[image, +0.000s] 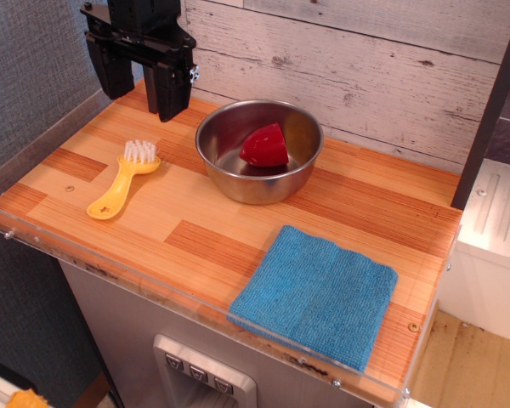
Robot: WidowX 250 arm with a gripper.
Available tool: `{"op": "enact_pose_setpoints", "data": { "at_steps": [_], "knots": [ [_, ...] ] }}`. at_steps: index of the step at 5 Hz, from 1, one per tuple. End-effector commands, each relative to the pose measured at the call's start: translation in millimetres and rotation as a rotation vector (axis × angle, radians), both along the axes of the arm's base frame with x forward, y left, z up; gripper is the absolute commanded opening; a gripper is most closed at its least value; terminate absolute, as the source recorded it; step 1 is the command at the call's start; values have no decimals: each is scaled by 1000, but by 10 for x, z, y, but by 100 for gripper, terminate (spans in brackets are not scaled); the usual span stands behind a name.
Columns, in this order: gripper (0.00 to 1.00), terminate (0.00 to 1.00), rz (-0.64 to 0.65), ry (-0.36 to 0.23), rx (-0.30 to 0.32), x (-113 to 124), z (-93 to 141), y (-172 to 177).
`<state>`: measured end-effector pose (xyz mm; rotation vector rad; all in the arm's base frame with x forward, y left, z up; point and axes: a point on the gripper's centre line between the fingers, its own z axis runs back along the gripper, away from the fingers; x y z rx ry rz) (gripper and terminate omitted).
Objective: Move the red plastic half egg to the front counter centre-left.
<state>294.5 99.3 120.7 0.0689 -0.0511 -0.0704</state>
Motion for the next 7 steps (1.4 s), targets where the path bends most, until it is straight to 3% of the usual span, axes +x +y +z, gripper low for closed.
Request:
{"op": "enact_pose_setpoints", "data": {
  "at_steps": [1,2,3,7],
  "knots": [
    [100,0,0,0,0,0,0,0],
    [100,0,36,-25,-2,163,-78,-87],
    [100,0,-22,-82,-45,406,-154,-239],
    [100,0,-173,-111,-54,920,-576,-489]
  ]
}}
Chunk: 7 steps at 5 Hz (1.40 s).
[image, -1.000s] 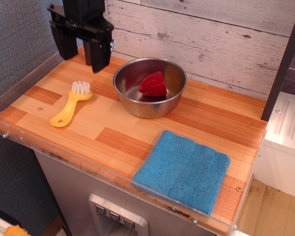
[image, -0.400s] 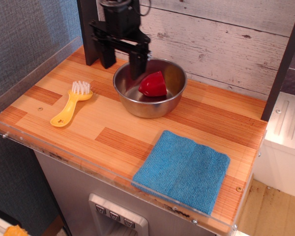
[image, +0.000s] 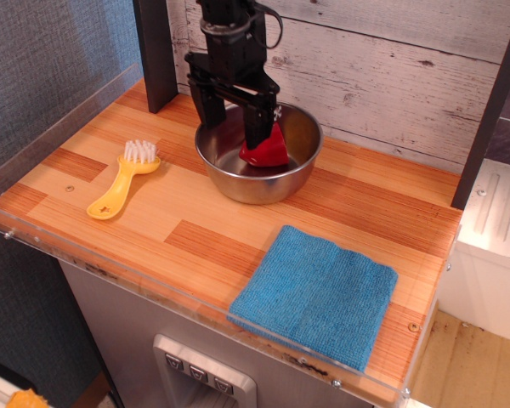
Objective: Move the red plastic half egg to the front counter centre-left.
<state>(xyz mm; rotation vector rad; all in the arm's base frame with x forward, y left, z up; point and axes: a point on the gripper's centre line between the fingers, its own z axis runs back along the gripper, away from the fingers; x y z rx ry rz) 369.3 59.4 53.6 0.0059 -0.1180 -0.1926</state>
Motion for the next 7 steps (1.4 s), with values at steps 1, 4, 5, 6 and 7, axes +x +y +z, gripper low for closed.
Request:
{"op": "enact_pose_setpoints", "data": {
  "at_steps": [1,4,5,6,7],
  "knots": [
    [100,0,-66,-42,-8,233,-15,-172],
    [0,0,-60,-10,3,188,-149,-303],
    [0,0,-62,-12,8,167,-99,-296],
    [0,0,-38,-63,-13,133,230,-195],
    [0,0,12,-212,-81,-2,720,-53]
  ]
}}
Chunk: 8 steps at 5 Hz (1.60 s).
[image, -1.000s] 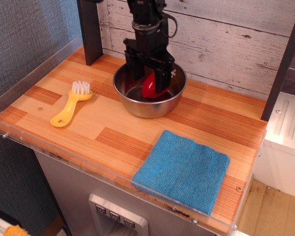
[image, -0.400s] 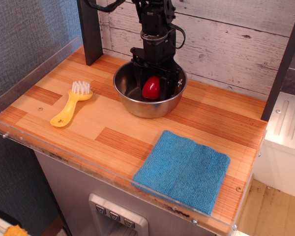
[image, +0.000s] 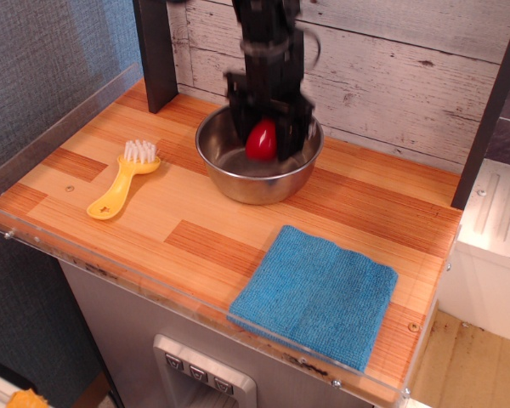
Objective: Move the red plastic half egg to the front counter centre-left.
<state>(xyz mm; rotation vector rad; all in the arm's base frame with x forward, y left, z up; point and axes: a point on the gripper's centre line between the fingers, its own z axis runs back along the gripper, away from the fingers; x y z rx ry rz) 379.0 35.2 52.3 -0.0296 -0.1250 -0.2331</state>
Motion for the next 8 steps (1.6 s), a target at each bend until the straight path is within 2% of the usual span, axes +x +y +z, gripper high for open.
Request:
{"op": "enact_pose_setpoints", "data": {
  "at_steps": [1,2,3,4,5,6,7,8],
  "knots": [
    [0,0,62,-221,-94,-376,1078,375],
    [0,0,56,-141,-58,-830,982,562],
    [0,0,46,-73,1,-1072,757,542],
    [0,0,113,-14,54,-1213,569,461],
    [0,0,221,-1,95,-1254,384,282],
    [0,0,283,23,107,-1286,196,197],
    [0,0,334,16,105,-1345,104,223],
    [0,0,334,-1,77,-1387,44,345]
  ]
}}
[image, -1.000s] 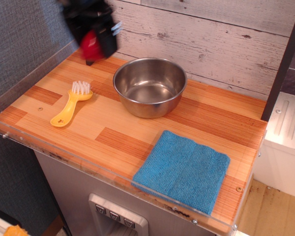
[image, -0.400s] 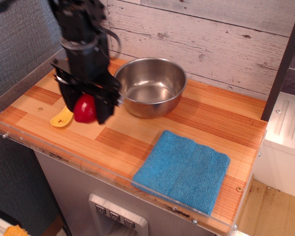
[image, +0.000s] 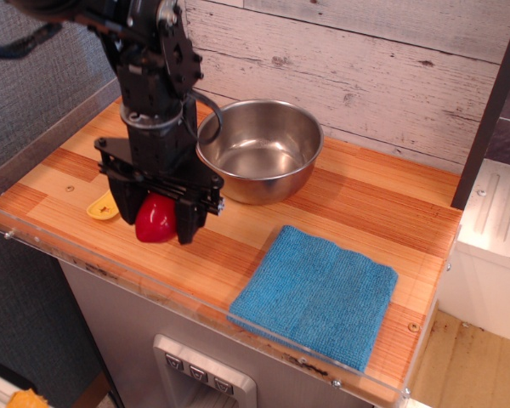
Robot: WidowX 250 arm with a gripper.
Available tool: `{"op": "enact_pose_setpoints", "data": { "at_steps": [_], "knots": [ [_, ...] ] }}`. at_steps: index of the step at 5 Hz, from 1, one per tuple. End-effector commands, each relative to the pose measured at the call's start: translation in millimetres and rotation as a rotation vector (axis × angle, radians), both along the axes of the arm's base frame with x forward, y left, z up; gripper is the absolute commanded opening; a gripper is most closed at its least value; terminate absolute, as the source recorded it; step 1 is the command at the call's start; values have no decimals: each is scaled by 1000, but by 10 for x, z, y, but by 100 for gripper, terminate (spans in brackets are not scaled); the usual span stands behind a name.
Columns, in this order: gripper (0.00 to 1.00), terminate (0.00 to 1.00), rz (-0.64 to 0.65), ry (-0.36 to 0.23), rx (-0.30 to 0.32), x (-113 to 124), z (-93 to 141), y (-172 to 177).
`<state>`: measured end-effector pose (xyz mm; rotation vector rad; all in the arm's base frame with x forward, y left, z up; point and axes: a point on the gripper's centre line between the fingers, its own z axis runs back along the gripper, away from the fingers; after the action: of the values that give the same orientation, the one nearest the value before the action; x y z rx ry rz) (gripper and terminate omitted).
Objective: Move the red plastic half egg to the front counter centre-left.
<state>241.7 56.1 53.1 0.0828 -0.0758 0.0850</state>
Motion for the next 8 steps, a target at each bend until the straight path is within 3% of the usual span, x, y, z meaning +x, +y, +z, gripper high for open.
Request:
{"op": "enact_pose_setpoints", "data": {
  "at_steps": [1,3,4,6,7,8],
  "knots": [
    [0,0,-30,-50,-52,8,-134,198],
    [0,0,-78,-35,-65,39,-211,185],
    [100,0,-71,-20,-52,27,-151,165],
    [100,0,-94,-84,-40,17,182,125],
    [100,0,-96,-147,-26,52,537,186],
    [100,0,-85,-142,-19,100,754,238]
  ]
}}
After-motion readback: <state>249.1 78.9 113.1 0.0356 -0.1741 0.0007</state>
